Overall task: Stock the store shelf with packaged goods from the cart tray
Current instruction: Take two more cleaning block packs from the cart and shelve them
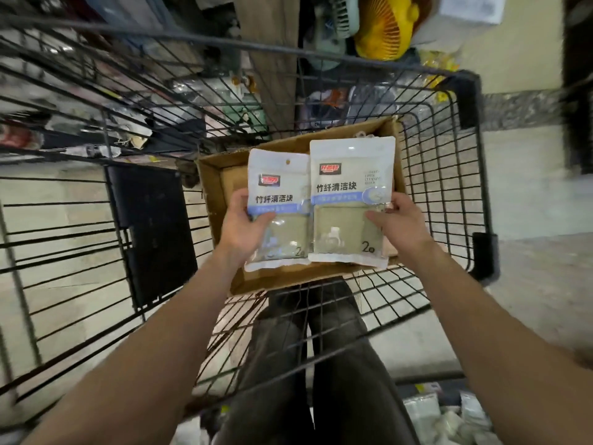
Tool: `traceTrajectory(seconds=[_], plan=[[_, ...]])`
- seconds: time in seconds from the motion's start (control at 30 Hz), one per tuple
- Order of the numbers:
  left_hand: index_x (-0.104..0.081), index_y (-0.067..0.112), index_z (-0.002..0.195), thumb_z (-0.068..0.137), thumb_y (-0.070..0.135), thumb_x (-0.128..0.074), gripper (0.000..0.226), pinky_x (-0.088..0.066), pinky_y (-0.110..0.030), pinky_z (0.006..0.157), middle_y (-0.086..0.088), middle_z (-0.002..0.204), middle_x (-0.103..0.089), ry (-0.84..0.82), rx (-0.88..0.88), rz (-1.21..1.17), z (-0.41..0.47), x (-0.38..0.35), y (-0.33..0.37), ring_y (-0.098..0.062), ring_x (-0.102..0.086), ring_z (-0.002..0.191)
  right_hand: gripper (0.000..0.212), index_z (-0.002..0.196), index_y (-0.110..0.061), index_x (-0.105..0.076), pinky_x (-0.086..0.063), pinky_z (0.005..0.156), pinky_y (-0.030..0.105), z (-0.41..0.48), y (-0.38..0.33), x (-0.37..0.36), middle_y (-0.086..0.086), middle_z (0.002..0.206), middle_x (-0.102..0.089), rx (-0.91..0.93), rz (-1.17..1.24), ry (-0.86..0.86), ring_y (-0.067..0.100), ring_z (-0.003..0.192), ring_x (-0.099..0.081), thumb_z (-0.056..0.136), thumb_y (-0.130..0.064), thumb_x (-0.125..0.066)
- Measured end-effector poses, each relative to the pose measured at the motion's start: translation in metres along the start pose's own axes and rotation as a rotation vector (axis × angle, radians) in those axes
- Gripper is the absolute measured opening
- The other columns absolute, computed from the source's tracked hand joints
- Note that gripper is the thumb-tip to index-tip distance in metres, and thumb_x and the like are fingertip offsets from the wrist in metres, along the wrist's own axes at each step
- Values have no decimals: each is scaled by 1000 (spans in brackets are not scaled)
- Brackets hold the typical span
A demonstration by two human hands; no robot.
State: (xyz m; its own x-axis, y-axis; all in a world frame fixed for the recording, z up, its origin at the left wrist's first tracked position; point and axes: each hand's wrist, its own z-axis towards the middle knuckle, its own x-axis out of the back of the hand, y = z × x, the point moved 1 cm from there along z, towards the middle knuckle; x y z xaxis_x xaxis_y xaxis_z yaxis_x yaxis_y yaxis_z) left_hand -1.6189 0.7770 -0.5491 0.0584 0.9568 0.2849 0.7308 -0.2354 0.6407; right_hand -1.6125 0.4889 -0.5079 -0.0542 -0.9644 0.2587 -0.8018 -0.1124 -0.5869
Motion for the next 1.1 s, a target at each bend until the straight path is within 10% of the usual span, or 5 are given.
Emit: traceTrajectory(seconds=[0.23,0.43,0.8,1.1], plan=[[-47,23,125,89,16,-81,50,-65,-46,84,-5,120,-73,-31,-76,-37,-88,41,63,-25,-74,105,29,112,-12,-65,-54,55,24,-79,-47,45,6,99,-72,90,139,-4,21,84,-68,88,4,-67],[-49,29,121,90,14,-80,46,-63,-24,70,3,119,-71,-65,-199,-87,-148,9,127,-16,-75,101,27,113,-17,-64,-59,68,34,-117,-79,122,3,98,-73,207,244,107,14,85,-72,87,-13,-70],[-53,23,123,91,9,-79,43,-61,-53,93,-8,121,-74,-35,-334,-41,-214,-194,255,-27,-74,107,28,113,-12,-60,-46,54,8,-108,-95,382,1,85,-65,315,379,135,-8,57,-62,94,8,-60],[-50,16,130,92,13,-78,47,-63,-41,84,-5,115,-78,-126,-515,-78,-252,-367,393,-22,-76,102,30,117,-6,-60,-50,60,11,-94,-135,585,1,97,-70,456,379,203,10,82,-65,92,10,-61]])
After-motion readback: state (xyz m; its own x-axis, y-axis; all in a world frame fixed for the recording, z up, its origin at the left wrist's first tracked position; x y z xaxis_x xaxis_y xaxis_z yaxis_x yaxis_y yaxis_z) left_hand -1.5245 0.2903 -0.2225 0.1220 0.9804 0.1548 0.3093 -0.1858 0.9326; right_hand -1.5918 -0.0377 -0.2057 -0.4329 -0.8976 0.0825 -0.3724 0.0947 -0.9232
